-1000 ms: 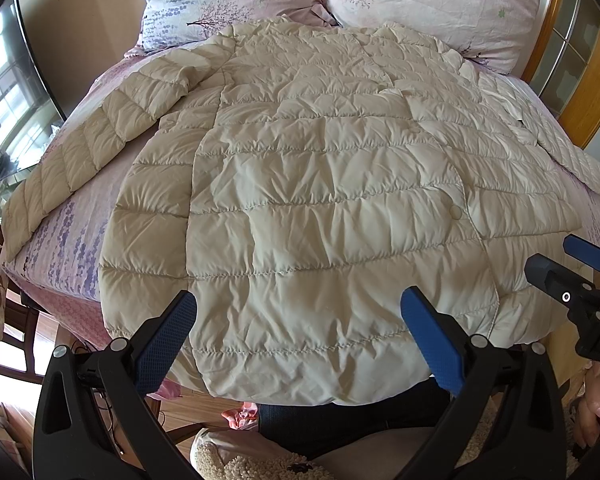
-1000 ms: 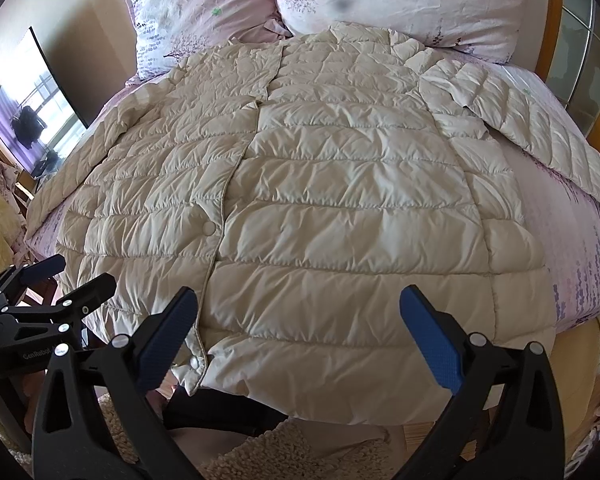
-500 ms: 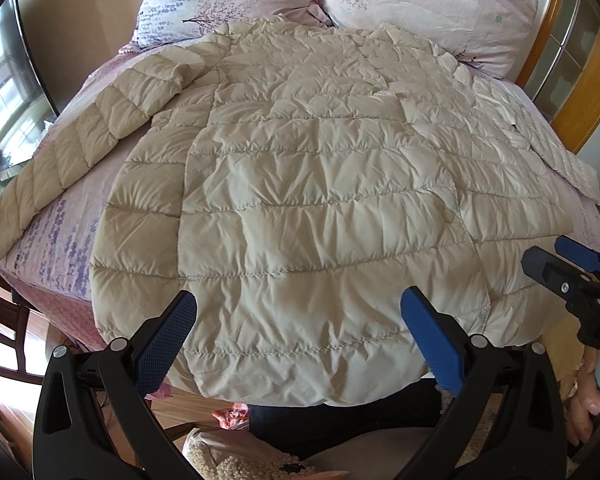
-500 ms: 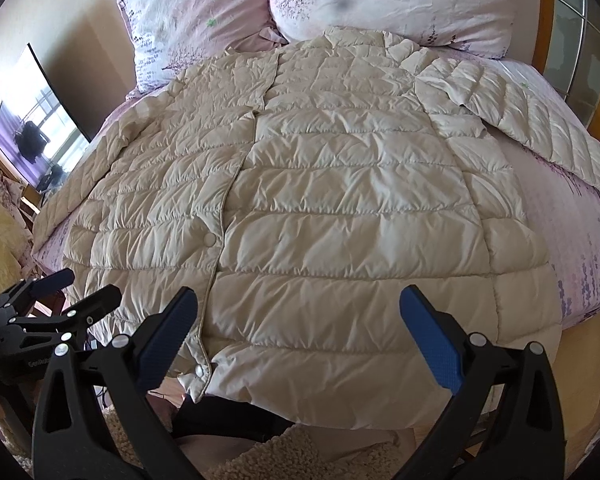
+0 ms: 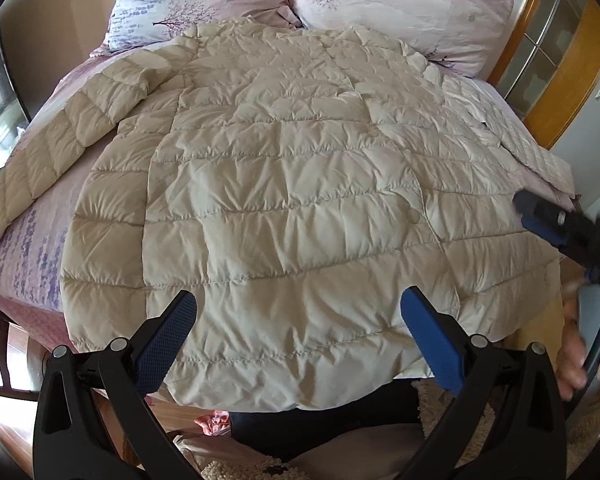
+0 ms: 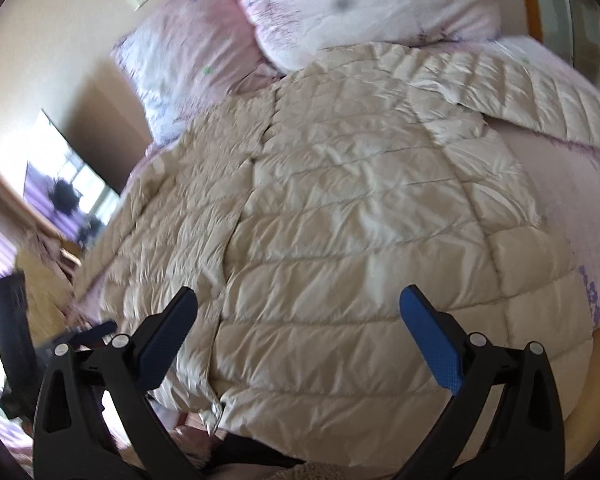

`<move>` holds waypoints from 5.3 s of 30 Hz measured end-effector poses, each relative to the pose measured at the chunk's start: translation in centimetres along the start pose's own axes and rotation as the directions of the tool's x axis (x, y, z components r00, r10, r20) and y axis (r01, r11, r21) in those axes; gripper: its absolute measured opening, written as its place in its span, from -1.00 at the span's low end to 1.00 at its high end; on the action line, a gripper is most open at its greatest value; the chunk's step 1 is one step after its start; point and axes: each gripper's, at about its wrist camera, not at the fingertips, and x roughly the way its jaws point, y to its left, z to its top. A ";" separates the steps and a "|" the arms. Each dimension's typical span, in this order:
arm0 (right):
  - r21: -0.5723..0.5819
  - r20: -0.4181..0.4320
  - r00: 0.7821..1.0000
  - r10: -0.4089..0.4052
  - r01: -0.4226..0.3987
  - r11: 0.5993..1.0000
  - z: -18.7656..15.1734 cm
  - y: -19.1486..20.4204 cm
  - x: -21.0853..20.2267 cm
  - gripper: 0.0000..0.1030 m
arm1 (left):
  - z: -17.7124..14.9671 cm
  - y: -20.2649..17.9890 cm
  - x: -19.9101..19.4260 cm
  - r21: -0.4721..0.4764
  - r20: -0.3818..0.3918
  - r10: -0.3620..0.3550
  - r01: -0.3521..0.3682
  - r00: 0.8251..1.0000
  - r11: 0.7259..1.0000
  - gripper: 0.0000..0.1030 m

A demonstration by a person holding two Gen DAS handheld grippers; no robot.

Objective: Fold large clothes

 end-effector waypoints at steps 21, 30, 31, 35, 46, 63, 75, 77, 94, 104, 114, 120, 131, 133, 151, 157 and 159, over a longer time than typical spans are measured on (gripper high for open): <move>0.830 0.222 0.917 -0.330 -0.001 0.558 6.6 -31.2 -7.4 0.02 | 8.4 5.7 1.0 -0.047 0.196 0.152 -0.146 0.969 0.988 0.97; 0.850 0.228 0.897 -0.379 0.006 0.526 7.2 -33.1 -7.3 -0.09 | 10.0 7.0 1.9 -0.092 0.211 0.092 -0.074 0.973 0.993 0.97; 0.852 0.224 0.895 -0.385 0.012 0.524 7.7 -33.1 -7.1 -0.14 | 10.1 7.1 2.1 -0.099 0.203 0.085 -0.066 0.976 0.993 0.97; 0.853 0.206 0.881 -0.426 0.051 0.519 8.3 -33.2 -6.9 -0.29 | 10.5 7.7 2.5 -0.120 0.196 0.056 -0.033 0.979 0.992 0.97; 0.850 0.183 0.840 -0.511 0.127 0.512 9.3 -33.4 -7.0 -0.51 | 11.5 8.7 3.2 -0.140 0.196 0.014 0.014 0.980 0.990 0.97; 0.449 0.430 0.732 -0.529 0.335 0.828 17.7 -18.7 -8.5 -0.92 | 13.4 9.5 4.1 -0.193 0.226 -0.171 0.216 0.959 0.957 0.97; -0.060 0.393 0.911 -0.126 0.162 0.985 18.0 -1.4 -0.8 -0.92 | 15.3 9.5 4.9 -0.264 0.246 -0.382 0.441 0.891 0.858 0.97; -0.121 0.331 0.940 -0.081 0.127 0.984 17.6 1.2 1.8 -0.92 | 15.8 9.4 5.4 -0.283 0.245 -0.428 0.487 0.870 0.827 0.97; -0.266 0.035 0.998 0.048 -0.037 0.963 11.5 6.8 7.8 0.38 | 18.9 5.8 11.6 -0.421 0.107 -0.583 0.568 0.805 0.707 0.81; 0.014 0.189 0.982 -0.003 0.001 1.000 13.7 -1.6 2.2 0.39 | 21.0 3.2 15.1 -0.441 0.018 -0.580 0.527 0.815 0.727 -0.18; 0.073 0.246 0.967 -0.071 0.055 0.996 14.3 -4.2 0.8 0.39 | 24.4 7.2 11.0 -0.360 0.160 -0.454 0.480 0.877 0.800 -0.91; 0.045 0.194 0.975 -0.104 0.097 0.994 15.0 -3.3 2.5 0.04 | 24.1 10.9 10.4 -0.365 0.151 -0.342 0.374 0.927 0.852 -0.91; 0.050 -0.048 0.981 -0.187 0.189 0.981 16.5 -3.9 10.8 -0.20 | 22.3 10.7 12.9 -0.368 0.047 -0.310 0.305 0.949 0.878 -0.89; 0.063 -0.101 0.970 -0.221 0.227 0.972 16.6 -4.6 12.2 -0.21 | 22.1 10.7 13.5 -0.376 0.026 -0.316 0.302 0.948 0.876 -0.86; 0.020 -0.053 0.990 -0.127 0.129 0.991 14.0 -1.5 8.1 0.18 | 12.5 25.1 -4.5 -0.509 0.221 -0.066 0.172 0.973 0.843 0.32; -0.034 -0.082 0.993 -0.086 0.083 0.996 12.9 1.2 9.1 0.19 | 6.1 31.7 -7.5 -0.708 0.228 0.082 0.107 0.970 0.698 0.32; -0.046 -0.088 0.993 -0.073 0.070 0.996 12.5 1.9 9.3 0.20 | 5.2 32.9 -7.7 -0.749 0.221 0.116 0.092 0.968 0.656 0.32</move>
